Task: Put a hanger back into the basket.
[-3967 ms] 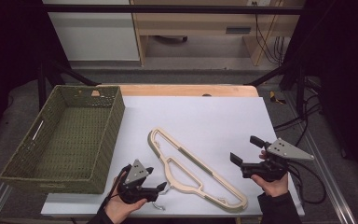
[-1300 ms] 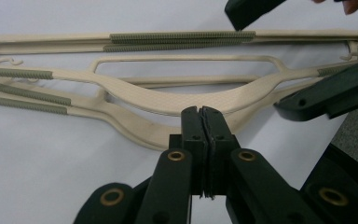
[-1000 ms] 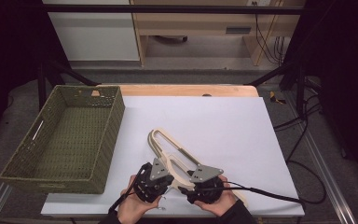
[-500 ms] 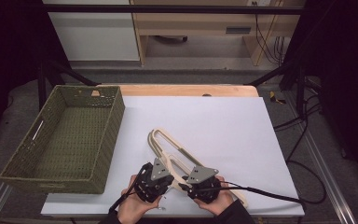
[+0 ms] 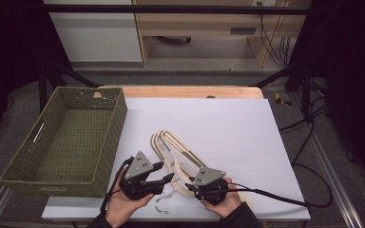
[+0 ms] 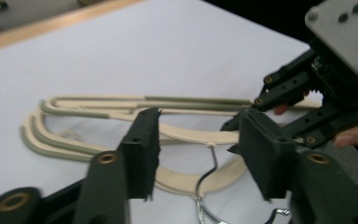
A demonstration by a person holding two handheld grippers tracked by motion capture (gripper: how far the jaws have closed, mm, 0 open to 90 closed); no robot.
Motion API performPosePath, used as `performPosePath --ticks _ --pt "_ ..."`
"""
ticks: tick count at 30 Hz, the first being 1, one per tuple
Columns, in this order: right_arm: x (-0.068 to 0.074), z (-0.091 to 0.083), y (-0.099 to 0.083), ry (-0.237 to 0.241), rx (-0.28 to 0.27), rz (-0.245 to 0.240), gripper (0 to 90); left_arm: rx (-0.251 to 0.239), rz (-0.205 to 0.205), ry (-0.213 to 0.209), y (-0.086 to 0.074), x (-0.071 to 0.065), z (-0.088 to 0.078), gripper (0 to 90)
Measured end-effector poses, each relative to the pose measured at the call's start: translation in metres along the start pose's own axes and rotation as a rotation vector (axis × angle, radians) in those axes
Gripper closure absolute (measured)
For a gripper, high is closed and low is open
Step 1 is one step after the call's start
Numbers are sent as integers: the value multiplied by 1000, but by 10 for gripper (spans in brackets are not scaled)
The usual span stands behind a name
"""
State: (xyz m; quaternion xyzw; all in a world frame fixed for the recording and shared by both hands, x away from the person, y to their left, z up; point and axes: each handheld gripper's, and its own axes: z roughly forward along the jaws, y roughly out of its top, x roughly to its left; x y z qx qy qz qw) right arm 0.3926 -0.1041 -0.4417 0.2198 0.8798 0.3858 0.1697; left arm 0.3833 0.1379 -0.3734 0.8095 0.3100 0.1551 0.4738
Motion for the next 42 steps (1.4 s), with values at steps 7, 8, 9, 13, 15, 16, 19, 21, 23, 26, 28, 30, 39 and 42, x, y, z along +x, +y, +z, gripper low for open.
performPosePath --ticks 7,8,9,13,15,16,19,21,23,26,28,30,39,42 --pt "-9 -12 2 -20 -17 15 767 -105 -18 15 2 24 -23 244" --pt "-10 -14 3 -22 -21 15 769 -107 -20 15 2 27 -24 217" --pt "-11 -15 3 -29 -21 18 771 -112 -23 13 1 29 -26 199" --pt "-16 -20 4 -49 -21 10 781 -116 -12 18 -3 34 -24 137" --pt "-19 -24 5 -78 -23 9 791 -105 0 35 -6 35 -21 118" --pt "-21 -26 4 -88 -24 11 796 -98 2 37 -8 36 -20 111" --pt "-31 -34 2 -116 -42 28 812 -85 -11 45 -11 40 -17 104" --pt "-37 -40 0 -149 -48 34 828 -82 -13 49 -11 41 -17 105" --pt "-44 -46 -2 -171 -61 49 845 -74 -20 51 -12 42 -16 108" --pt "-54 -54 -4 -227 -57 56 865 -70 -15 51 -13 43 -15 112" --pt "-61 -59 -7 -227 -70 73 866 -68 -9 49 -13 42 -14 113" --pt "-67 -63 -9 -224 -77 89 866 -68 -5 48 -13 42 -14 113" --pt "-63 -74 2 -129 -144 89 866 -71 13 33 -11 39 -14 108" --pt "-53 -68 10 -34 -161 78 866 -70 22 21 -9 37 -15 108"
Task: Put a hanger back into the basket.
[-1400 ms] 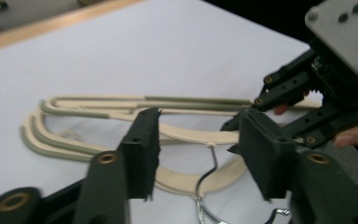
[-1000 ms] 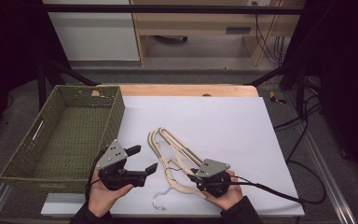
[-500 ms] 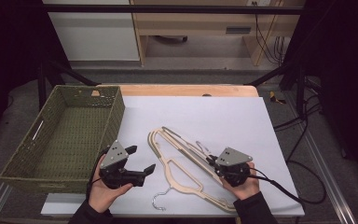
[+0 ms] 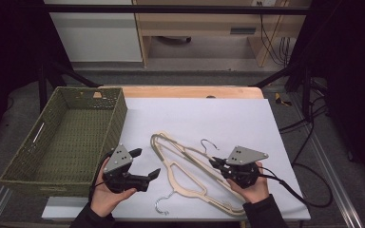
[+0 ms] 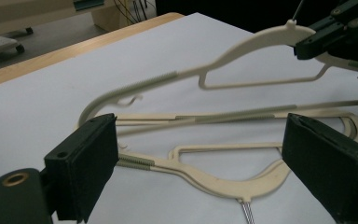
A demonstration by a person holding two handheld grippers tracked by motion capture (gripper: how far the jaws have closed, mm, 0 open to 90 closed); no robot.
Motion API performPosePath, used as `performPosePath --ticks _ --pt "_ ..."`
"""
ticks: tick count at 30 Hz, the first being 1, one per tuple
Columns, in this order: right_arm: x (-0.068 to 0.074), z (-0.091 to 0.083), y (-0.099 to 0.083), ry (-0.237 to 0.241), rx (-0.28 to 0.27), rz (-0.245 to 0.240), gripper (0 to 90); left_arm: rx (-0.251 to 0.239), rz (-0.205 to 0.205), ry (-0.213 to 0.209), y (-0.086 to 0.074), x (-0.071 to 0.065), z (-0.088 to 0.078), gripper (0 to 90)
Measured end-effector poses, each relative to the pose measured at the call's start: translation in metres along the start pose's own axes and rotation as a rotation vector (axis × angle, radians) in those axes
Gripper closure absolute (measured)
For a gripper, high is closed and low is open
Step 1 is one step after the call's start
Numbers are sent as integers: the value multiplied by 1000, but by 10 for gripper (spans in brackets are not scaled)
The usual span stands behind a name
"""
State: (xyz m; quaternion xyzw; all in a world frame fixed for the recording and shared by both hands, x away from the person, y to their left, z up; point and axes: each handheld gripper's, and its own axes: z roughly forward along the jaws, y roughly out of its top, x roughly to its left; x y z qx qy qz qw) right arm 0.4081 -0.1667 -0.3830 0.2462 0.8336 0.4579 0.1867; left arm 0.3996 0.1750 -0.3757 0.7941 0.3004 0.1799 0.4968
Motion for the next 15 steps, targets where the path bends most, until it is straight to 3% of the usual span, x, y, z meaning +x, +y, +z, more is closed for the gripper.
performPosePath --ticks 2,3,4,5,11,13,15 --pt "6 4 3 51 -7 2 866 0 12 -9 1 -3 0 110" --pt "11 8 5 101 -14 4 866 4 21 -17 2 -5 1 115" --pt "11 8 5 101 -14 4 866 4 21 -17 2 -5 1 118" --pt "16 12 7 134 -12 3 866 6 26 -21 2 -6 2 124" --pt "27 21 10 214 0 -7 866 40 69 -72 2 -14 10 219" --pt "29 22 10 219 4 -13 866 60 86 -87 1 -16 14 239" --pt "35 25 12 245 11 -27 866 85 103 -105 0 -19 18 324"
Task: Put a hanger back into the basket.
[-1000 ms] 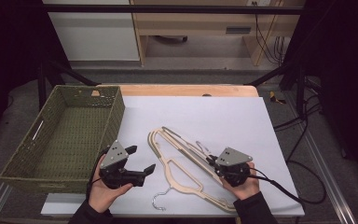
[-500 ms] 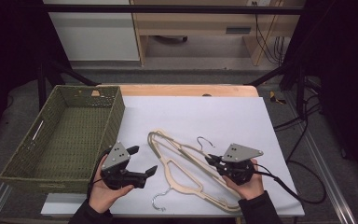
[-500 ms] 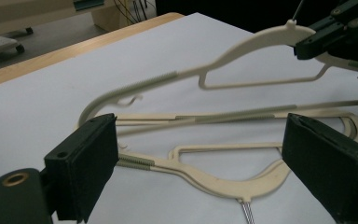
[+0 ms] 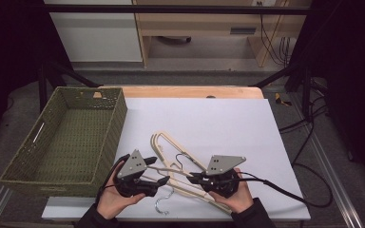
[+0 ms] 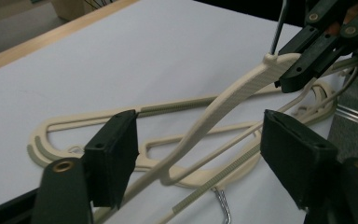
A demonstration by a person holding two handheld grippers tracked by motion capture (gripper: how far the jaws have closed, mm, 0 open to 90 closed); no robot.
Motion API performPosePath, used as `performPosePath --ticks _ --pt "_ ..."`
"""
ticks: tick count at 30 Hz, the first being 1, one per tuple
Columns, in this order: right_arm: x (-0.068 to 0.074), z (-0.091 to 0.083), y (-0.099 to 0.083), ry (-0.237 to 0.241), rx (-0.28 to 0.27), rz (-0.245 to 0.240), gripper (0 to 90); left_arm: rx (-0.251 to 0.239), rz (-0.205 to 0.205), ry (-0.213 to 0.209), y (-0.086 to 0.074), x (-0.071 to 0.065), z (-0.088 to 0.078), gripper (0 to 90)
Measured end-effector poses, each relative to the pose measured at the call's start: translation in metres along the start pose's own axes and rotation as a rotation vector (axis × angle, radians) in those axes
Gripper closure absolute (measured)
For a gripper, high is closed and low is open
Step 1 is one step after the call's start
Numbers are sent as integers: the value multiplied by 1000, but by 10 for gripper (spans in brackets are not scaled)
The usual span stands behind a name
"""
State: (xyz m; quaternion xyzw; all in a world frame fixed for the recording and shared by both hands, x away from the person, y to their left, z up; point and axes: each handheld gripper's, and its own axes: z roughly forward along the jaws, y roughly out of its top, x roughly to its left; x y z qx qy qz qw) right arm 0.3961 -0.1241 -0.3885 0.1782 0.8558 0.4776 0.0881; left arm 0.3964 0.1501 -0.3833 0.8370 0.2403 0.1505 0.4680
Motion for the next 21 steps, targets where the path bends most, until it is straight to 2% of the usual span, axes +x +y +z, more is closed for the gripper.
performPosePath --ticks 3,7,8,9,15,20,21 --pt "2 2 0 28 0 3 866 35 11 -45 -1 -1 7 424" --pt "3 3 1 48 5 1 866 66 23 -66 -3 -2 12 551" --pt "3 3 1 48 5 1 866 69 22 -70 -4 -3 12 551" --pt "4 4 1 63 9 -4 866 74 30 -72 -4 -3 13 613" --pt "3 5 1 85 16 -3 864 113 75 -65 -3 -7 12 661" --pt "3 3 1 64 21 -5 821 136 106 -70 -2 -11 9 720" --pt "2 2 1 29 9 -11 785 134 96 -91 -1 -12 9 758"
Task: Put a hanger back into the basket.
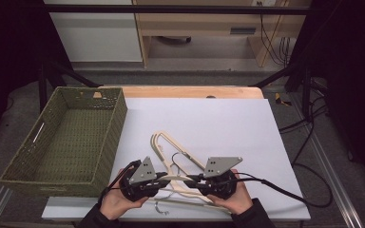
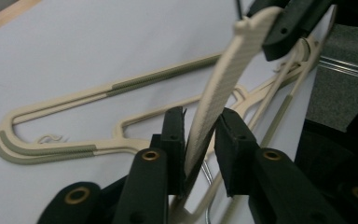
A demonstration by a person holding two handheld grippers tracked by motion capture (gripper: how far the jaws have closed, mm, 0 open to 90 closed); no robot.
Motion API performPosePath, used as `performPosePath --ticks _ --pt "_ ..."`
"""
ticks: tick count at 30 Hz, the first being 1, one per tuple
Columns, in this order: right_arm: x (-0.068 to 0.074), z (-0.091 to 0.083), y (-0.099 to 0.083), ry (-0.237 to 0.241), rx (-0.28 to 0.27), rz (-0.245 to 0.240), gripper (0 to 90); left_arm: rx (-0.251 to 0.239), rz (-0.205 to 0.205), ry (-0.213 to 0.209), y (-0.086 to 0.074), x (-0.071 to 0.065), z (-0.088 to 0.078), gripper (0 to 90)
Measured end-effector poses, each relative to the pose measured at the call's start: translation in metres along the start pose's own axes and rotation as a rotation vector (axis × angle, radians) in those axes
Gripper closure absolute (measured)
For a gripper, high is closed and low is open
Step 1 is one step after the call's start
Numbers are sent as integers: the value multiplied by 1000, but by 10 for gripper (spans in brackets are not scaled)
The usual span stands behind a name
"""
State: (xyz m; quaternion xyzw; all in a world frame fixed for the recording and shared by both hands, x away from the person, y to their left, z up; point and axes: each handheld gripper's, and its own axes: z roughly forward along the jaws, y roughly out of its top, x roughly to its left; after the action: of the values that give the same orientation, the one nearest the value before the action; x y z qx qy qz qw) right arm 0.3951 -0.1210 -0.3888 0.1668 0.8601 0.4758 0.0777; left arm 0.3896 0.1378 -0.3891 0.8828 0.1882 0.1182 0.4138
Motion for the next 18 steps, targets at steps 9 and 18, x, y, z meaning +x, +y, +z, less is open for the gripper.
performPosePath --ticks 9,18 --pt "-3 -3 -1 -83 -38 1 640 -1 -30 -42 1 -5 1 830" --pt "-5 -10 -2 -137 -85 20 519 -46 -70 -54 3 -8 -5 866"
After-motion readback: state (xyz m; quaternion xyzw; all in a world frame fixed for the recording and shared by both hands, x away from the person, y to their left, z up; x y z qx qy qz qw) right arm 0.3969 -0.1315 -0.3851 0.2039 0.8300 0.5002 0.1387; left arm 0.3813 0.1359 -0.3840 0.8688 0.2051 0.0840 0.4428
